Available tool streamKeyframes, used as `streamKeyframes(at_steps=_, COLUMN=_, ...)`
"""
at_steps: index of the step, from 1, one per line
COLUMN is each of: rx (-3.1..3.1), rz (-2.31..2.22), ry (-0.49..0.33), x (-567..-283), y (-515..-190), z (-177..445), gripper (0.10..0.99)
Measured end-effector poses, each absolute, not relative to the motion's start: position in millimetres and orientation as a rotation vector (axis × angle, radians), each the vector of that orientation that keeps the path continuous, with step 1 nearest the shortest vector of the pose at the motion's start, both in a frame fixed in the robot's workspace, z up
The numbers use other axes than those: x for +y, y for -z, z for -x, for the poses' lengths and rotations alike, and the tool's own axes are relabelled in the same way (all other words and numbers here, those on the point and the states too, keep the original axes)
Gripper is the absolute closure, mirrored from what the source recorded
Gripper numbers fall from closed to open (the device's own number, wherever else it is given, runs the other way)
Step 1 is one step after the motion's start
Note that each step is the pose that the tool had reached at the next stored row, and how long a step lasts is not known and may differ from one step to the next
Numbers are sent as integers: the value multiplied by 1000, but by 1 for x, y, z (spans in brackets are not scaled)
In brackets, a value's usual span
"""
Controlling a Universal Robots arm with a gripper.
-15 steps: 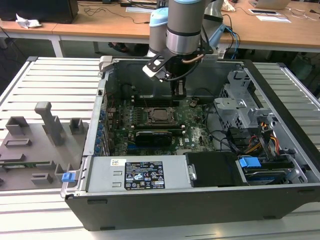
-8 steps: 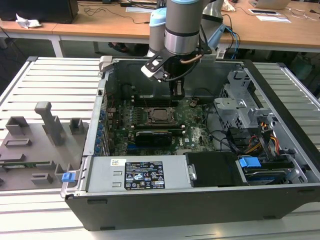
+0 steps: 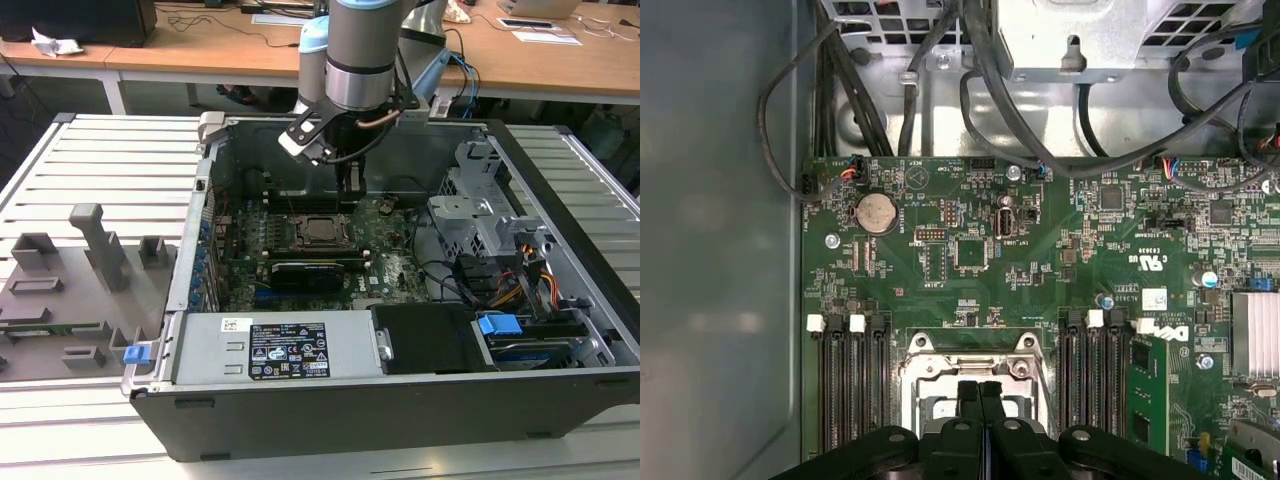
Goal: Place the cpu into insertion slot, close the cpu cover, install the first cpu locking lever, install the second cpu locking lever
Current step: 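Close the cpu cover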
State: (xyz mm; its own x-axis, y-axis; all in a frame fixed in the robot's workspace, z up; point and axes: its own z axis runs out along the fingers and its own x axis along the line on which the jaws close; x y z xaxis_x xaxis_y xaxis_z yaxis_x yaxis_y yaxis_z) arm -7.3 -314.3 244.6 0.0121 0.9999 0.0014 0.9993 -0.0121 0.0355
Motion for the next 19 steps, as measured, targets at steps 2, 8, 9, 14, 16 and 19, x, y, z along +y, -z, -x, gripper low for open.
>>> streamKeyframes(at_steps=2, rx=2191, rz=-2217, ry=-40, x=-314, y=-244, z=9, gripper=980)
streamKeyframes(at_steps=8, rx=2191, rz=-2217, ry=-41, x=-314, y=-241, z=15, gripper=980)
streamKeyframes(at_steps=9, rx=2191, rz=-2217, ry=-41, x=-314, y=-239, z=16, gripper=980)
streamKeyframes(at_steps=14, rx=2191, rz=-2217, ry=-40, x=-314, y=-238, z=19, gripper=980)
streamKeyframes(at_steps=16, rx=2191, rz=-2217, ry=-41, x=-314, y=-238, z=20, gripper=980)
streamKeyframes(at_steps=19, rx=2191, rz=-2217, ry=-41, x=-314, y=-237, z=24, gripper=980)
